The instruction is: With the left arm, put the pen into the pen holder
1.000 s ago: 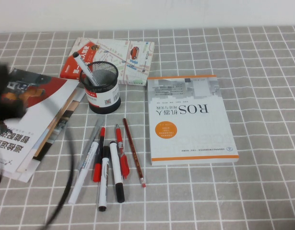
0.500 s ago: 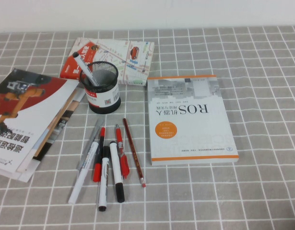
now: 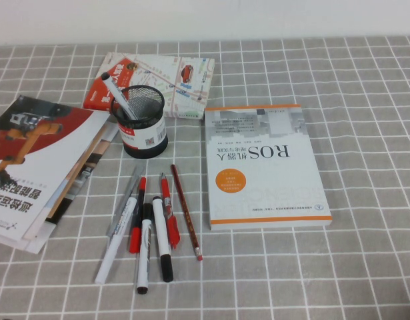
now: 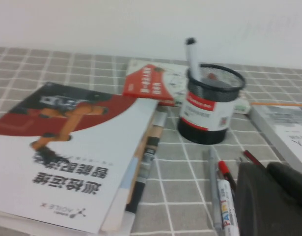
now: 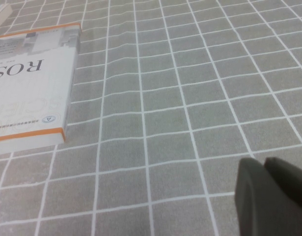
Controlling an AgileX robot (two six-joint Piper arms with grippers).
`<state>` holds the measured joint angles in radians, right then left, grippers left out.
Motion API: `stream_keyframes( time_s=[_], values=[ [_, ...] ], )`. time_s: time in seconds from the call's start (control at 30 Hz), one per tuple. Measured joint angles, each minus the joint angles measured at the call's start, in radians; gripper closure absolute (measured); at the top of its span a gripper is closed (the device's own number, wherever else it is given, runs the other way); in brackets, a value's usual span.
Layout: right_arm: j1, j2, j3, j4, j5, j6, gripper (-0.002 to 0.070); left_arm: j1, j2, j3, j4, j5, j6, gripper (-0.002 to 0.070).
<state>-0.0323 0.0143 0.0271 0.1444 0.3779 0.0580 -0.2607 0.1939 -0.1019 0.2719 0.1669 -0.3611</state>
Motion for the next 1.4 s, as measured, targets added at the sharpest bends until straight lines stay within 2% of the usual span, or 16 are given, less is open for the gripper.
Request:
stream_keyframes(
  time_s=[0.13, 0.23, 0.33, 0.83, 1.4],
  values=[
    [0.0, 0.0, 0.0, 0.0, 0.0, 0.0, 0.0691, 0.063, 0.0, 0.089, -0.198, -0.141, 0.194, 0.0676],
    [0.0, 0.0, 0.0, 0.0, 0.0, 0.0, 0.0691, 0.093, -0.002, 0.125, -0.237, -0.226, 0.239, 0.0676],
    [0.0, 0.0, 0.0, 0.0, 0.0, 0.0, 0.0691, 0.098, -0.015, 0.126, -0.254, -0.238, 0.255, 0.0676],
    [0.0, 0.0, 0.0, 0.0, 0.0, 0.0, 0.0691, 0.099, -0.202, 0.126, -0.258, 0.188, 0.317, 0.0676],
    [0.0, 0.0, 0.0, 0.0, 0.0, 0.0, 0.0691, 0.099, -0.204, 0.126, -0.255, 0.214, 0.361, 0.0676]
  ],
)
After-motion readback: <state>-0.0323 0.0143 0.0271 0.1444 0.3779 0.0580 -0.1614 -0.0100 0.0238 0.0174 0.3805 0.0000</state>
